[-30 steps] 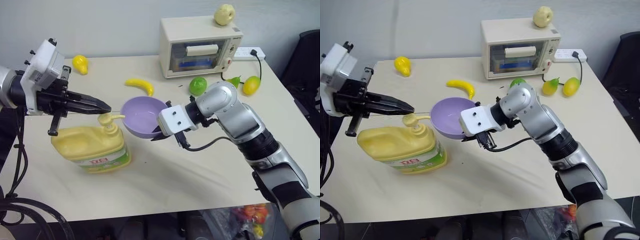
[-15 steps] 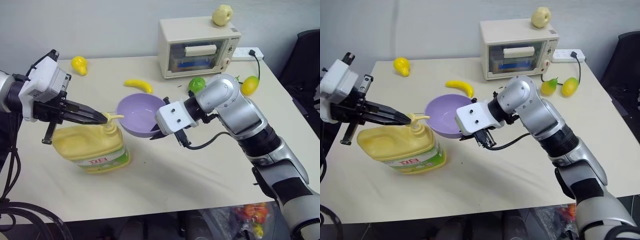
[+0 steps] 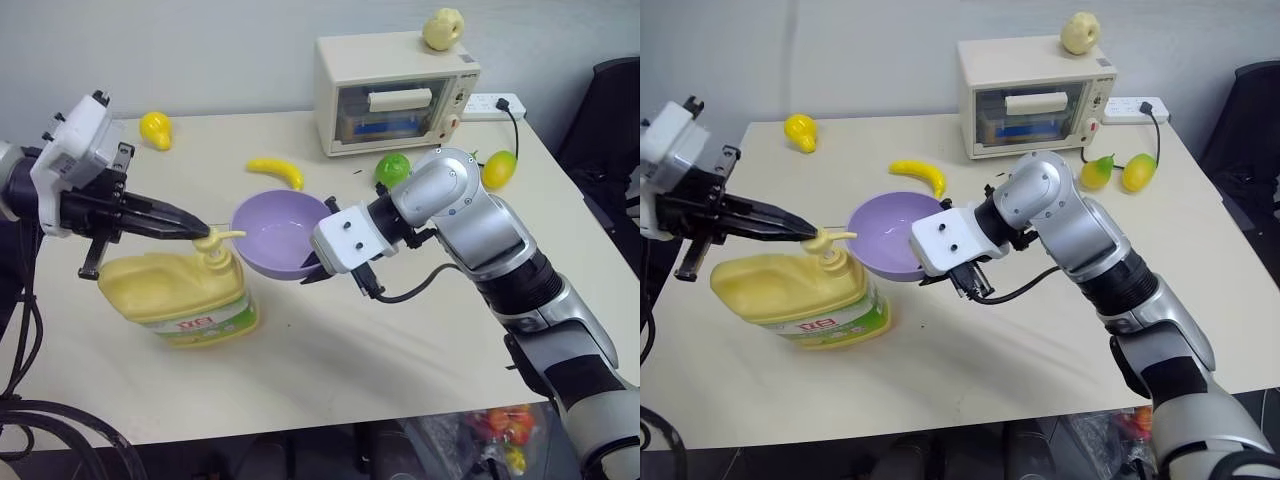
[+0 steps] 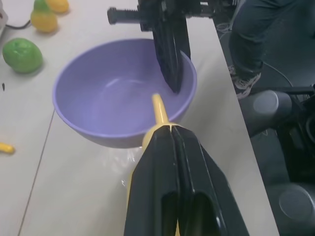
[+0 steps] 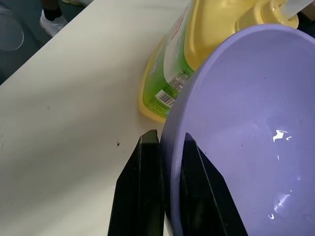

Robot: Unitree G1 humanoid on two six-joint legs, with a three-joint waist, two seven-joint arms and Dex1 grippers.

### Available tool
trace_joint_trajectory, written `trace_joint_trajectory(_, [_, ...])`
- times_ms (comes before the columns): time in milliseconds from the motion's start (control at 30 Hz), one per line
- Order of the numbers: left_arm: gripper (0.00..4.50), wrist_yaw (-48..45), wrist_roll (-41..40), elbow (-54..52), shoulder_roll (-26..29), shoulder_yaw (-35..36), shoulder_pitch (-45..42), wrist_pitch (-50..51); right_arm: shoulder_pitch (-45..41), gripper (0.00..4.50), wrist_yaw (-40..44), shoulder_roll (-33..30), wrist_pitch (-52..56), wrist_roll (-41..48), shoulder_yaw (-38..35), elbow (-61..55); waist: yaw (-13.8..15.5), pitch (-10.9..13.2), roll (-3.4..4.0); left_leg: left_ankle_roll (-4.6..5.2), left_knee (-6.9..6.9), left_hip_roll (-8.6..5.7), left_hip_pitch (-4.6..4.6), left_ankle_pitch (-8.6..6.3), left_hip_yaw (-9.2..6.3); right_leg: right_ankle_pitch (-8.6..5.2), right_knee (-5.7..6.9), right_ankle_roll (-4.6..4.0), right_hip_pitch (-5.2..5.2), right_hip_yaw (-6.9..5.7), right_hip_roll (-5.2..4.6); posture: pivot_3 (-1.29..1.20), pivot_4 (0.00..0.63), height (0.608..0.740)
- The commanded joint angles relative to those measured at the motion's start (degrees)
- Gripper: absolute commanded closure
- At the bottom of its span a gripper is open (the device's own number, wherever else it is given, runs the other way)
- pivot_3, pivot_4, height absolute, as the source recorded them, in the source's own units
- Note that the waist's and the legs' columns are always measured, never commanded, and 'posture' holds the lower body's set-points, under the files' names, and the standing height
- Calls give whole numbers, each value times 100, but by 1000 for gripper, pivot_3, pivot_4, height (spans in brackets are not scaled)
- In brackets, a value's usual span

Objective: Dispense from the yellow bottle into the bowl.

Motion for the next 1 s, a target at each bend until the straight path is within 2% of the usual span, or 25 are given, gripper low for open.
trace_joint_trajectory(33, [4459,-83,193,-153,135,4,125,-156,-157,4500,93,1,-141,32,-20,-102,6,0,0,0,0,0,0,0,0,0,0,0,0,0,-1,0,150,740])
trace_joint_trajectory(367, [4459,-37,621,-215,45,-392,367,-635,-193,4500,199,17,-254,45,49,-161,25,-1,1,0,0,-1,7,0,3,0,5,0,4,1,0,0,150,740])
trace_joint_trajectory(1000, [4459,-38,711,-155,-33,-587,654,-652,-231,4500,200,79,-226,60,101,-198,29,-17,25,0,-1,-1,26,0,11,-2,19,-4,13,6,0,0,150,740])
